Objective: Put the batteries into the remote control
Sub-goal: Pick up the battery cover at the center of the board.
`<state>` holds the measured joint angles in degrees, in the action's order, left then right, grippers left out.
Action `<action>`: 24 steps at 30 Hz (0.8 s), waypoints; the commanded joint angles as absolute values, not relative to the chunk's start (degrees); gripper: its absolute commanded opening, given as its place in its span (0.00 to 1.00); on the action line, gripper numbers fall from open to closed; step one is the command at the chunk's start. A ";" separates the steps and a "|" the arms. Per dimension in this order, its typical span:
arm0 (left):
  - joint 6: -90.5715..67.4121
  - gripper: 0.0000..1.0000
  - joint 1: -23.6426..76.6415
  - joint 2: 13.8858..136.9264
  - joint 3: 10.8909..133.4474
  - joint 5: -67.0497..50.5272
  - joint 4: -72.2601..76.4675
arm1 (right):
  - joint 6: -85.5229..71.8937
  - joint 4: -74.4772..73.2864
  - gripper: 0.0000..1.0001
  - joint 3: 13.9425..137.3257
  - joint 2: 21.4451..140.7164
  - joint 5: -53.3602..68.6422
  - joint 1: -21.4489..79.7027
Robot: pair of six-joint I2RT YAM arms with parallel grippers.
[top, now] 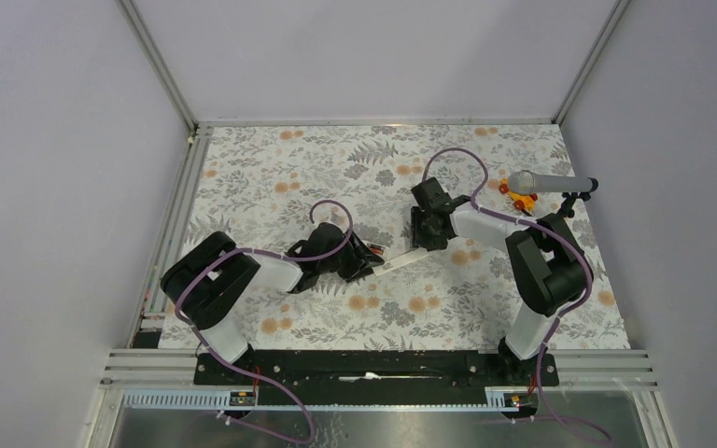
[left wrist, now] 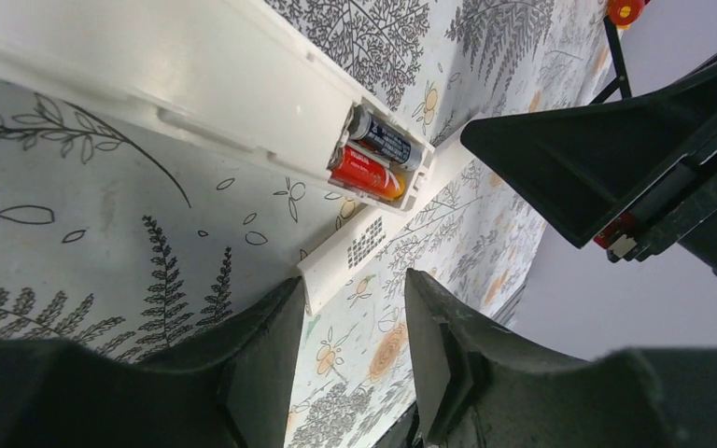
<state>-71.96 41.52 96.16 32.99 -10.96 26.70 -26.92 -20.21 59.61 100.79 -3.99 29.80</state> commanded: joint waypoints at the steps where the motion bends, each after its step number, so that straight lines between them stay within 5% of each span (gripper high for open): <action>1: -76.81 0.47 42.36 98.12 33.31 -11.19 32.21 | -30.92 -22.43 0.48 57.21 101.04 3.31 30.06; 10: -82.12 0.40 42.36 95.32 29.65 -11.19 40.87 | -32.47 -22.20 0.46 56.15 99.84 7.87 30.06; 24: -78.25 0.40 42.36 87.77 33.78 -9.30 31.70 | -33.24 -22.22 0.45 56.82 97.57 9.94 30.06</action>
